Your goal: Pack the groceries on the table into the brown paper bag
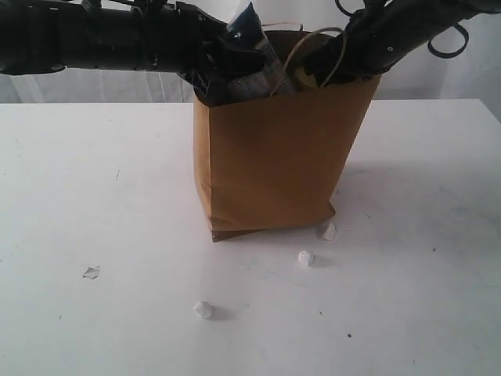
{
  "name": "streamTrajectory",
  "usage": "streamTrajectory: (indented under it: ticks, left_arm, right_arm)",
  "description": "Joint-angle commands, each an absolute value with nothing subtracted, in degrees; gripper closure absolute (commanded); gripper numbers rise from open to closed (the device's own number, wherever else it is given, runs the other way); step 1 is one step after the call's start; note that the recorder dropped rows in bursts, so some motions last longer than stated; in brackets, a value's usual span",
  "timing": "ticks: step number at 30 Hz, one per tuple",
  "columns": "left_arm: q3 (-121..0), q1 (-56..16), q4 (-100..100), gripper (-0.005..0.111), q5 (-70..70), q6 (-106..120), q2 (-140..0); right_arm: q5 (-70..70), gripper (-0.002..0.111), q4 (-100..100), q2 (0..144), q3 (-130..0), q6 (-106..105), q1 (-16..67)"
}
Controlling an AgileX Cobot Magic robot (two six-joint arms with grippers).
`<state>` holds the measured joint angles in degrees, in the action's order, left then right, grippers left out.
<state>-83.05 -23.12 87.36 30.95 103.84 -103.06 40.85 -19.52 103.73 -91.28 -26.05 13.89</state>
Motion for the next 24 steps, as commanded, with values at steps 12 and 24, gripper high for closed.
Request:
streamTrajectory:
  ticks: [12, 24]
  left_arm:
    - [-83.02, -23.15, 87.4, 0.061, 30.02, 103.53, -103.54]
    - [-83.02, -23.15, 87.4, 0.054, 31.53, 103.53, -103.54]
  right_arm:
    - [34.93, 0.047, -48.7, 98.29, -90.66, -52.46, 14.27]
    - [34.94, 0.047, -64.6, 101.73, -90.66, -54.52, 15.84]
